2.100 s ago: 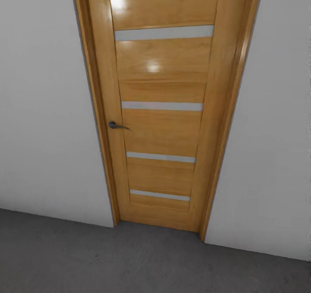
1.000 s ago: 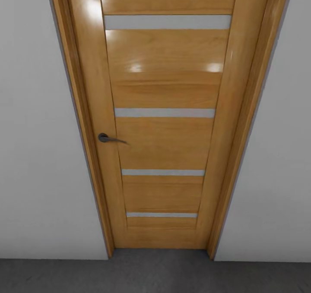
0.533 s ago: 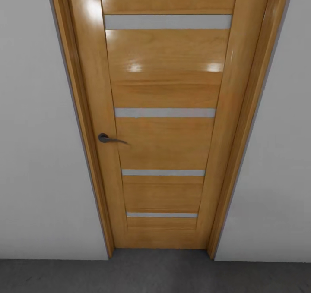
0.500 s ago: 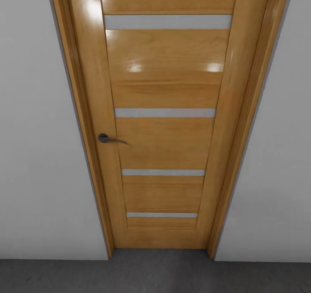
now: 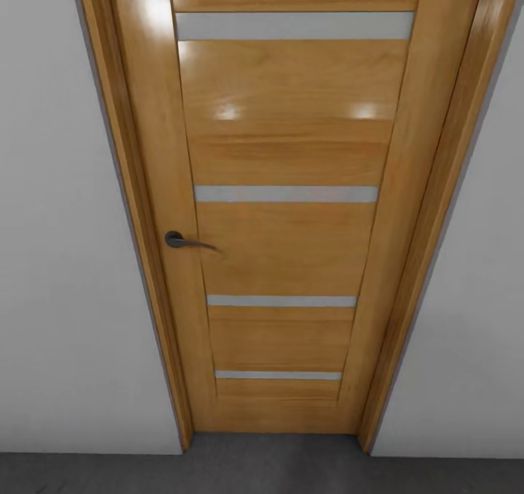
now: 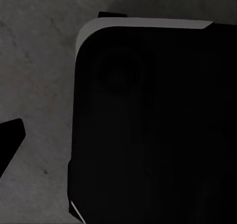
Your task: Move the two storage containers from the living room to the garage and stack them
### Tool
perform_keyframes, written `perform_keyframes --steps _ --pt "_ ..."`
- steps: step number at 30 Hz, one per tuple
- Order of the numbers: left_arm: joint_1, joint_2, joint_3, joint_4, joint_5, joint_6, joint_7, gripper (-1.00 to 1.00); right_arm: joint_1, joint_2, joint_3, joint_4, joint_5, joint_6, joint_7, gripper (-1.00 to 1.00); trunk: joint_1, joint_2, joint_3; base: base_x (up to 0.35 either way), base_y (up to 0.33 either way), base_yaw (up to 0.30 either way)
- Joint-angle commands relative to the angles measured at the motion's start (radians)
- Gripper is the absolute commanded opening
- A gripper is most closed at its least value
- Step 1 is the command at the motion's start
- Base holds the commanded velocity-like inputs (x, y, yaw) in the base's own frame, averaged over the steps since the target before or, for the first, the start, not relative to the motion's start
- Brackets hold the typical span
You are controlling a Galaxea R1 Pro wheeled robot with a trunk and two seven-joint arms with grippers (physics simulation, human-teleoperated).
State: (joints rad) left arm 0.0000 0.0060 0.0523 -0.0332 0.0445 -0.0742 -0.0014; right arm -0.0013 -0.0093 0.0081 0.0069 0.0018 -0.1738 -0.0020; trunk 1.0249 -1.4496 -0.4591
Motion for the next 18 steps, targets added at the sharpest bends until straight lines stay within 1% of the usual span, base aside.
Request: perform_keyframes --steps 1,4,10,18 --pt "0.0 0.0 0.004 0.0 0.005 -0.002 0.0 1.0 0.0 0.0 0.0 0.001 0.0 -0.004 -0.001 1.0 0.0 0.0 -0.001 0.035 0.007 0.0" --pt "0.0 -0.001 0.004 0.0 0.005 -0.002 0.0 1.0 0.0 0.0 0.0 0.001 0.0 -0.004 -0.001 1.0 0.0 0.0 -0.001 0.017 0.004 0.014" --pt "0.0 -0.001 0.004 -0.001 0.005 -0.002 0.0 1.0 0.0 -0.003 0.0 0.001 0.001 -0.004 0.0 1.0 0.0 0.0 -0.001 0.004 0.001 0.08" --pt "0.0 0.0 0.004 -0.001 0.005 -0.002 0.0 1.0 0.0 -0.003 0.002 0.001 0.002 -0.004 0.0 1.0 0.0 0.0 -0.001 0.0 0.0 0.011"
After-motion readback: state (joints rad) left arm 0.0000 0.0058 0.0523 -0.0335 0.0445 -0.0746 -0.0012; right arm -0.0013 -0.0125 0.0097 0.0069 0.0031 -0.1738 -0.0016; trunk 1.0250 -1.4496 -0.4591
